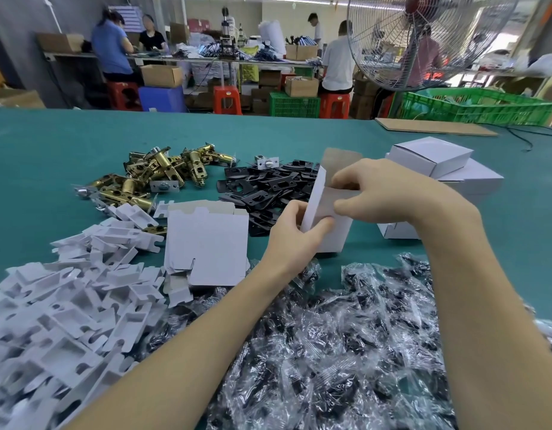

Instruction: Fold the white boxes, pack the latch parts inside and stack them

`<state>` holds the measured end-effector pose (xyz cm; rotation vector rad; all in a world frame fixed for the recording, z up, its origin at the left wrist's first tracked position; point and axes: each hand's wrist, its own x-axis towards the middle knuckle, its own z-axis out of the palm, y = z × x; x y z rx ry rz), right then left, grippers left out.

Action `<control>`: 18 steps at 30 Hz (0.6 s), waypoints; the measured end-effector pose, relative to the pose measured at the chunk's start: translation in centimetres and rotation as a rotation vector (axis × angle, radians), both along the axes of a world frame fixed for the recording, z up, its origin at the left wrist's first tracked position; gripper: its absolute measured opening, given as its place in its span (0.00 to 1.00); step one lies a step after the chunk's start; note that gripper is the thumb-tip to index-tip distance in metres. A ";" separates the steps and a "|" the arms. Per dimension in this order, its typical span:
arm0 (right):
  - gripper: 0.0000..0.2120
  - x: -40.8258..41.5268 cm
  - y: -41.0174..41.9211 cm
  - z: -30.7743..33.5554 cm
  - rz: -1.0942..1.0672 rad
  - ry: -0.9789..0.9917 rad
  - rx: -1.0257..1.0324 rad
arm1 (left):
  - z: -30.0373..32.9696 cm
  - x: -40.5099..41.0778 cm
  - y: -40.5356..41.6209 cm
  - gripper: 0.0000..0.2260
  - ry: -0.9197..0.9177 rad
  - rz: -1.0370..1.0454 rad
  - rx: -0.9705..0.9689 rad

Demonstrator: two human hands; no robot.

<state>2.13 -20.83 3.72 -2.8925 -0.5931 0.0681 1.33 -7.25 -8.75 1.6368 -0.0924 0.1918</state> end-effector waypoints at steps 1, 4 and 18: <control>0.13 0.0 0.0 0.0 0.002 -0.004 0.001 | 0.0 0.0 0.0 0.08 -0.002 0.000 0.008; 0.10 0.0 -0.3 0.2 0.017 -0.015 0.035 | 0.0 -0.1 -0.2 0.07 -0.011 -0.006 0.033; 0.15 3.6 -1.5 -4.7 -0.223 0.277 1.034 | 0.6 0.2 0.1 0.12 0.056 0.026 -0.193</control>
